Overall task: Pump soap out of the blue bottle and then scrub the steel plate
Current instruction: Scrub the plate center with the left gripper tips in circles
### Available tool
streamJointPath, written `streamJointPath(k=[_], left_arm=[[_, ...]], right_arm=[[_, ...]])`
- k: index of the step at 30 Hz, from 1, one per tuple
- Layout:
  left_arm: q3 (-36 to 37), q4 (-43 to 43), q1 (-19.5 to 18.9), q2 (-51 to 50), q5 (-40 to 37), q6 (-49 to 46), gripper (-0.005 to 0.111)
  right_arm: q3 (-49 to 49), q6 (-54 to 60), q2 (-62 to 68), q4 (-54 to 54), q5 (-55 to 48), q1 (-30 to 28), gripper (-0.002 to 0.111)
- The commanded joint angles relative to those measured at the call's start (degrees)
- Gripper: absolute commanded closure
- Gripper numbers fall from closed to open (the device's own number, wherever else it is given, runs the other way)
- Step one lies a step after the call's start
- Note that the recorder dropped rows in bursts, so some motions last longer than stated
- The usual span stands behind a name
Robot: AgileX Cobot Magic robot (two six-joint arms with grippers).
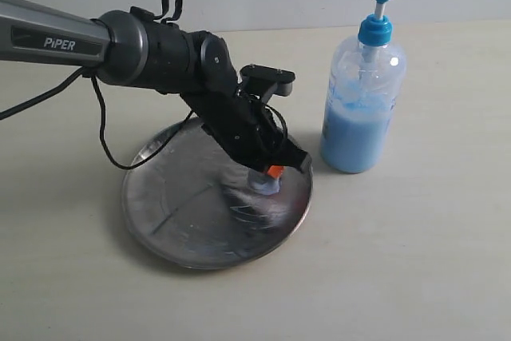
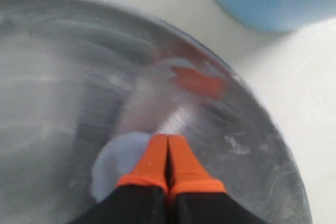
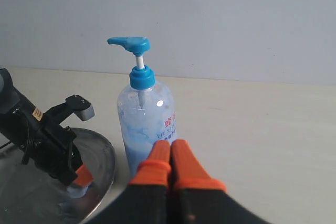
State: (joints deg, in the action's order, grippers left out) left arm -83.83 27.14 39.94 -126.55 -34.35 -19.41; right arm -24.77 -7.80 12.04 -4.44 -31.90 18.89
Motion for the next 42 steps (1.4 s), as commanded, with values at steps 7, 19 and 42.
streamJointPath(k=[7,19,42], left_arm=[[0.33,-7.40,-1.63,-1.41,-6.66,1.42,0.107],[0.33,-5.91,-0.04,-1.30,-10.71,0.00,0.107],[0.33,-13.78,0.32,-2.81,-2.43,3.76,0.107]], right_arm=[[0.35,0.28,-0.02,-0.09,0.84,-0.22,0.108],[0.35,0.28,-0.02,-0.09,0.84,-0.22,0.108],[0.35,0.16,-0.02,-0.09,0.83,-0.22,0.108]])
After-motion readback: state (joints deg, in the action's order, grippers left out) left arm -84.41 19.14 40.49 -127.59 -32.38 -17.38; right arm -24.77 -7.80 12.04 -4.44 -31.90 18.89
